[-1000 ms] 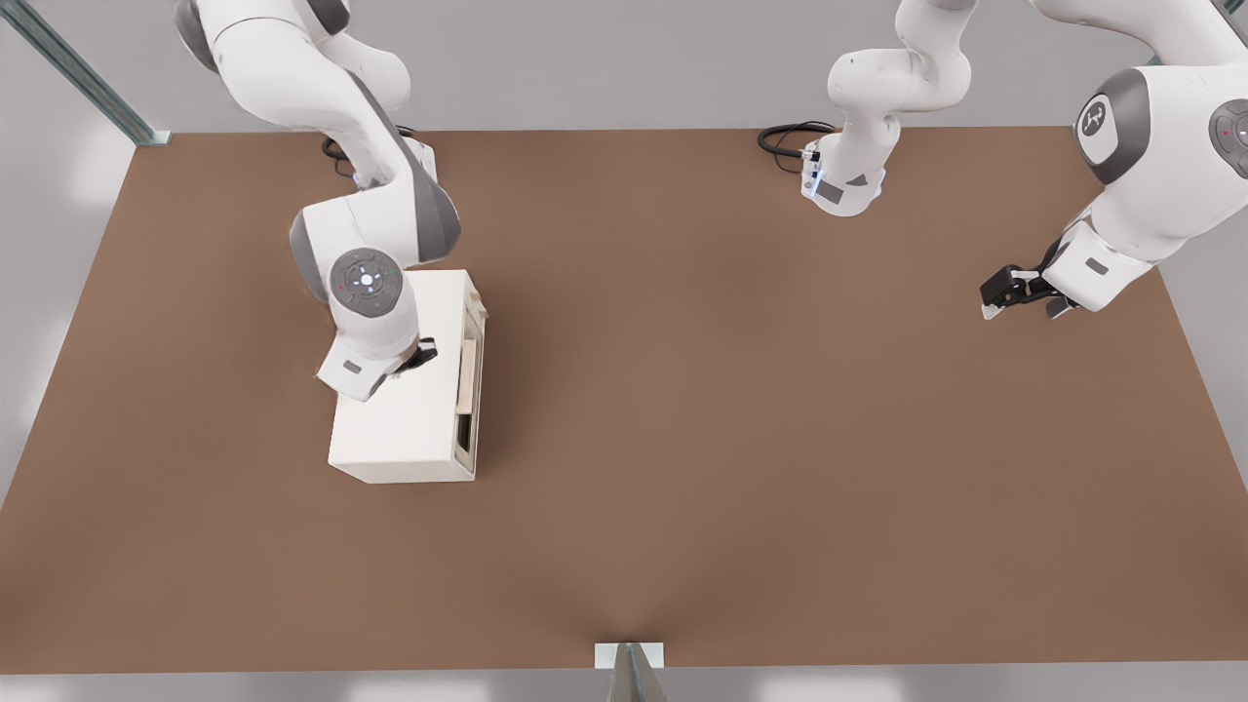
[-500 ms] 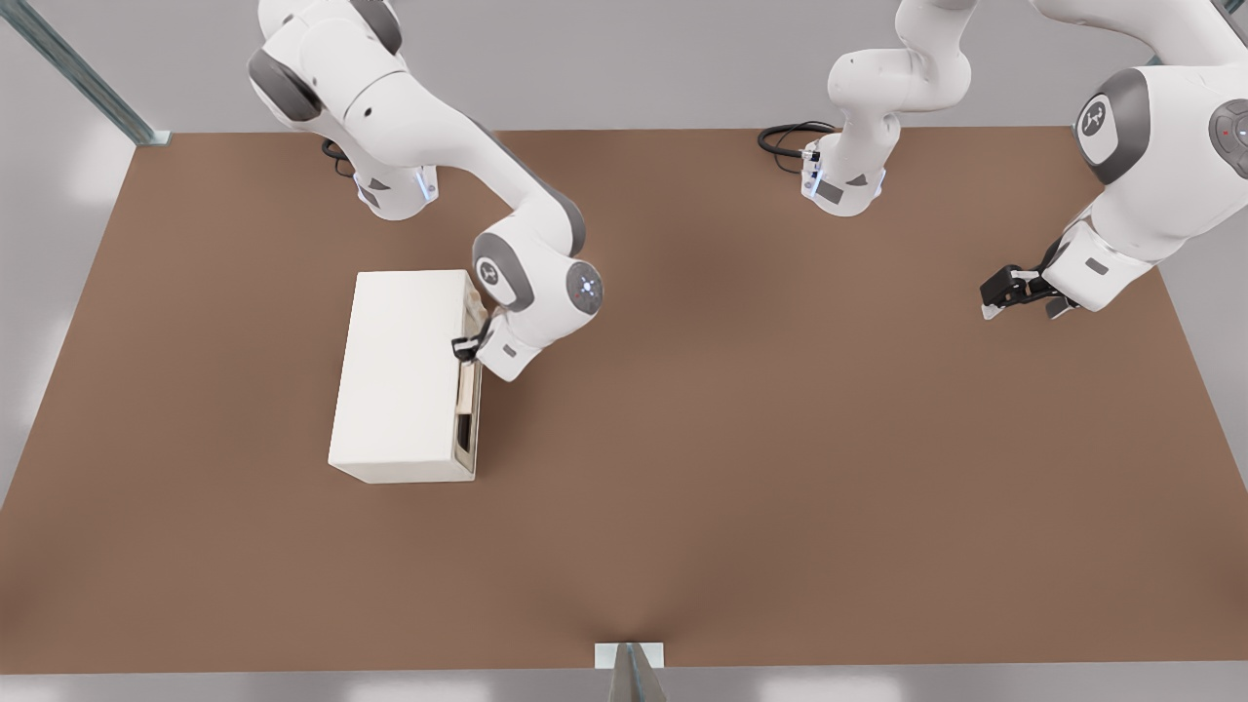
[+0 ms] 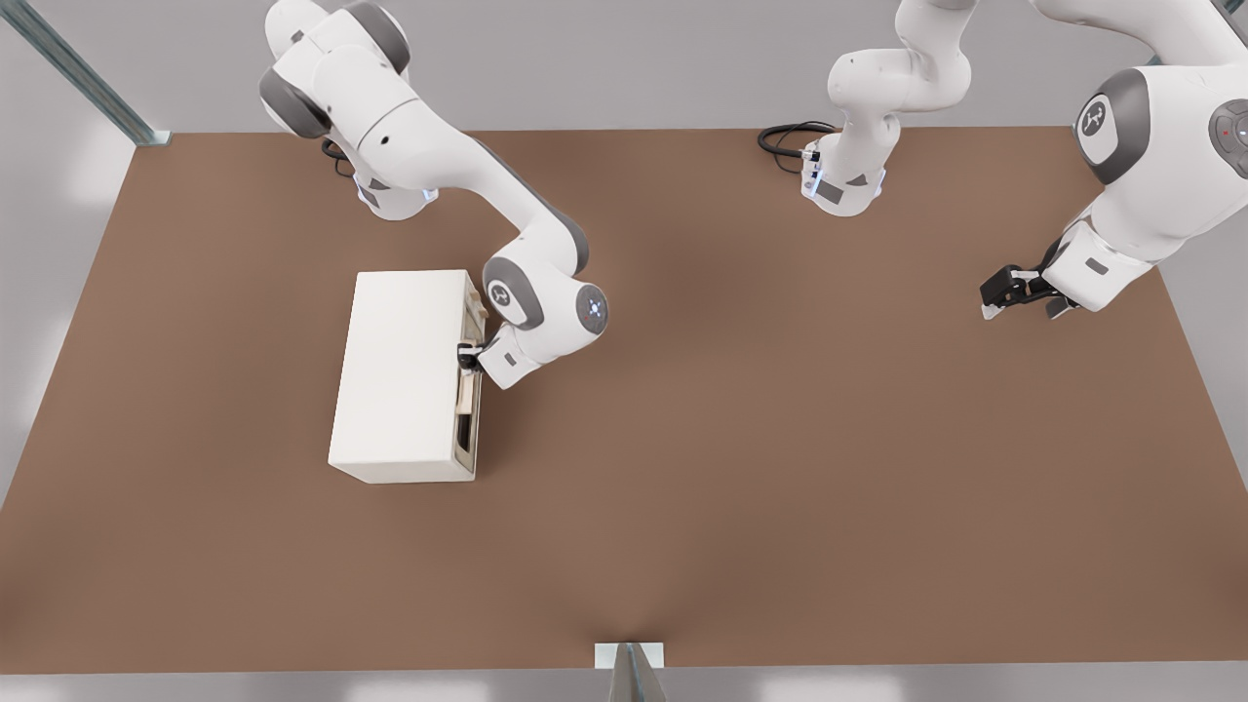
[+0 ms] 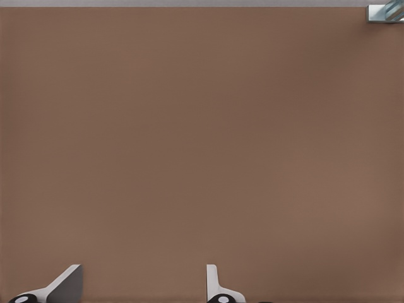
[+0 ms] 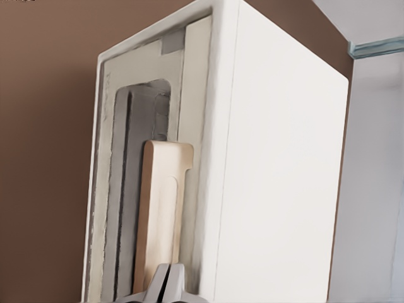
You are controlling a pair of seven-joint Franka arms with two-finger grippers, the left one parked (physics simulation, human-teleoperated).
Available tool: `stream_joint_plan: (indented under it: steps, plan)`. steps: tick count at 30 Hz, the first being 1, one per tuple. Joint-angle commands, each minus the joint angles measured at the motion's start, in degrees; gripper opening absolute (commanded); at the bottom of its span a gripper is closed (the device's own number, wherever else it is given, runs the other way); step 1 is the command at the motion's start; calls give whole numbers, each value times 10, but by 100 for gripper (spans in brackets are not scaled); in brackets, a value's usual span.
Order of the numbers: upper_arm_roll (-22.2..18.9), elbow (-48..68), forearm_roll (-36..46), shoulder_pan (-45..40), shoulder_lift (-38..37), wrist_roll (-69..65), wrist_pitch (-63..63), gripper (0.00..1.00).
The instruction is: Keep left arm still and open the oven door with right arm
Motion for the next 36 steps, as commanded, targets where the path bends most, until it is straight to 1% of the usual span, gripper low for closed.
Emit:
stream_joint_plan:
  steps: [1,6,9,10,12,13,14,15,16,17,18,19,20,21,22,23,24,25,26,27,28,36]
  plan:
    - [0,0,0,0,0,117,4,0]
    - [0,1,1,2,3,129,5,0]
    - [1,22,9,32,11,167,0,0]
    - [1,49,54,66,11,190,-9,0]
    - [1,150,164,97,14,202,-47,0]
    - [-2,183,196,94,14,200,-44,7]
    - [-1,201,197,65,13,193,-44,51]
    - [-2,219,196,34,9,136,-47,80]
    - [1,228,197,-29,-5,34,-48,100]
    - [2,248,208,-110,-18,-97,-51,100]
    - [-1,268,207,-165,-18,-112,-49,100]
    - [0,269,205,-206,-18,-172,-48,100]
    - [1,283,206,-248,-21,-261,-58,100]
    - [2,289,209,-274,-34,-404,-104,100]
    - [-2,259,247,-300,-79,-481,-113,100]
    - [-34,157,288,-306,-154,-482,-68,100]
    - [-39,57,296,-314,-222,-480,-22,100]
    - [-39,30,302,-316,-236,-473,-6,100]
    - [-41,30,304,-302,-236,-454,1,100]
    - [-78,31,308,-264,-237,-417,14,100]
    - [-103,37,320,-249,-237,-405,14,100]
    - [-102,42,320,-249,-230,-403,17,100]
